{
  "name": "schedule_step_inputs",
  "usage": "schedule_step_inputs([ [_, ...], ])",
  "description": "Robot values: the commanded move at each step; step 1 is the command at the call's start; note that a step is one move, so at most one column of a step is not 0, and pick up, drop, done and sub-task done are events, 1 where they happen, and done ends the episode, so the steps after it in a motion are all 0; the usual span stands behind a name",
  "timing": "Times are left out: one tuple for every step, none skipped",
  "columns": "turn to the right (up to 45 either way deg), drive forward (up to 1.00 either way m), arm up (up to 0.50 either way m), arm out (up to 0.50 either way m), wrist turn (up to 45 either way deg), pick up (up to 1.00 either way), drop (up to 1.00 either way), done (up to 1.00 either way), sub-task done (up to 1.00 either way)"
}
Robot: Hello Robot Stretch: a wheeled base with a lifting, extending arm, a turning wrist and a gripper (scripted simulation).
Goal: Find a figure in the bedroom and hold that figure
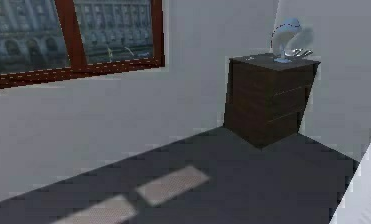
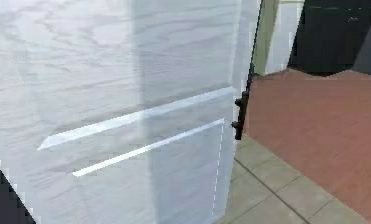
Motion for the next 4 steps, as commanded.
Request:
schedule_step_inputs([
  [0.0, 0.45, 0.00, 0.00, 0.0, 0.00, 0.00, 0.00, 0.00],
  [0.0, 0.40, 0.00, 0.00, 0.0, 0.00, 0.00, 0.00, 0.00],
  [45.0, 0.00, 0.00, 0.00, 0.0, 0.00, 0.00, 0.00, 0.00],
  [12.0, 0.00, 0.00, 0.00, 0.0, 0.00, 0.00, 0.00, 0.00],
])
